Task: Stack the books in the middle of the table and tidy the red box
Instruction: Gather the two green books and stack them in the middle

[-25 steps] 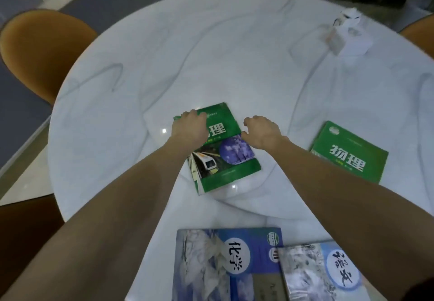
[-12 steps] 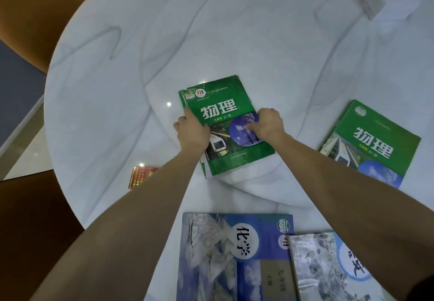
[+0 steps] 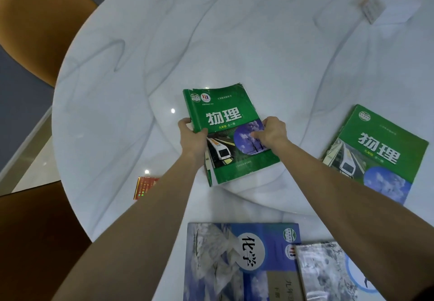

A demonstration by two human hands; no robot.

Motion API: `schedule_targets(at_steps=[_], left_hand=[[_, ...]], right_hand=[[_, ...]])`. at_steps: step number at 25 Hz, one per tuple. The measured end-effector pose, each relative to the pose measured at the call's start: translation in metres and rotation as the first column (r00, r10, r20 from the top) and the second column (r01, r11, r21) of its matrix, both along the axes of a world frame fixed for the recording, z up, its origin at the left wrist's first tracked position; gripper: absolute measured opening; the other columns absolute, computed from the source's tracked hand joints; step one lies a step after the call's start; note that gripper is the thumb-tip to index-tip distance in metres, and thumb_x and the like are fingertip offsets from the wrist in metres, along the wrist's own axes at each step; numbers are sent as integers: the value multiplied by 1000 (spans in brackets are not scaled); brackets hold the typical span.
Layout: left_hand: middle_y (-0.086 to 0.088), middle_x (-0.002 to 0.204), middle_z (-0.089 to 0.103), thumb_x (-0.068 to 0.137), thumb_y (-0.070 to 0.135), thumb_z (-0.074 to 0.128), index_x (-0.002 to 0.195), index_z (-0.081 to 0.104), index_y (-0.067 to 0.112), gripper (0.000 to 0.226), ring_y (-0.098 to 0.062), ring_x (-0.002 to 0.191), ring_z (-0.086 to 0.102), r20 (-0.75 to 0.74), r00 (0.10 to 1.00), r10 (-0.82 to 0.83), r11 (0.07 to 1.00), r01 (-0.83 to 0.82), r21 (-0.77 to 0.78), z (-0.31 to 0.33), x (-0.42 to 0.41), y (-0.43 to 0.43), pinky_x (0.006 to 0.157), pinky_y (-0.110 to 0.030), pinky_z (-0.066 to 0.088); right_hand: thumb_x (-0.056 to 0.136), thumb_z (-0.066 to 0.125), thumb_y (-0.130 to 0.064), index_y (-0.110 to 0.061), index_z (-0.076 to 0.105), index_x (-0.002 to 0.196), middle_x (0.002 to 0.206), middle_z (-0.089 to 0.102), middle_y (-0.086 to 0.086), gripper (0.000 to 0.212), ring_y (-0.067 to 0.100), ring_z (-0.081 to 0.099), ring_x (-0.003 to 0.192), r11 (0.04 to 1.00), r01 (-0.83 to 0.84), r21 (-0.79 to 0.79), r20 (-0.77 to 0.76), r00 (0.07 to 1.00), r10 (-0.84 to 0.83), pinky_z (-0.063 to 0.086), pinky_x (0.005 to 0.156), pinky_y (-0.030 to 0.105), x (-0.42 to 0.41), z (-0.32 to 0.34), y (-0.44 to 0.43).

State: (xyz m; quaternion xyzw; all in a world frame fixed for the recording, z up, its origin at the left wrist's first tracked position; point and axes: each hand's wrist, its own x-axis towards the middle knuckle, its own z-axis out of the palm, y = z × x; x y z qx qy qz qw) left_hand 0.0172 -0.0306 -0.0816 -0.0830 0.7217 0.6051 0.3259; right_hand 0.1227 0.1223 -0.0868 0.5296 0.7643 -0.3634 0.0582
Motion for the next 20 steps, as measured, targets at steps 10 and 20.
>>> schedule_targets(at_steps=[10,20], left_hand=[[-11,85,72,93,2,48,115,40,38,43,-23,66,71,5,996,-90,963,85,257,8,0,-7,55,-38,58],[-8,82,73,93,4,52,121,41,31,40,-20,65,71,30,941,-336,906,315,284,32,-3,52,53,-36,57]], right_hand=[[74,78,-7,-5,62,76,96,68,18,17,31,66,88,921,179,-347,-237,933,-270,55,89,44,22,14,5],[80,69,1,-8,53,107,80,63,5,33,16,60,66,783,280,-555,-361,767,-530,47,56,27,78,42,32]])
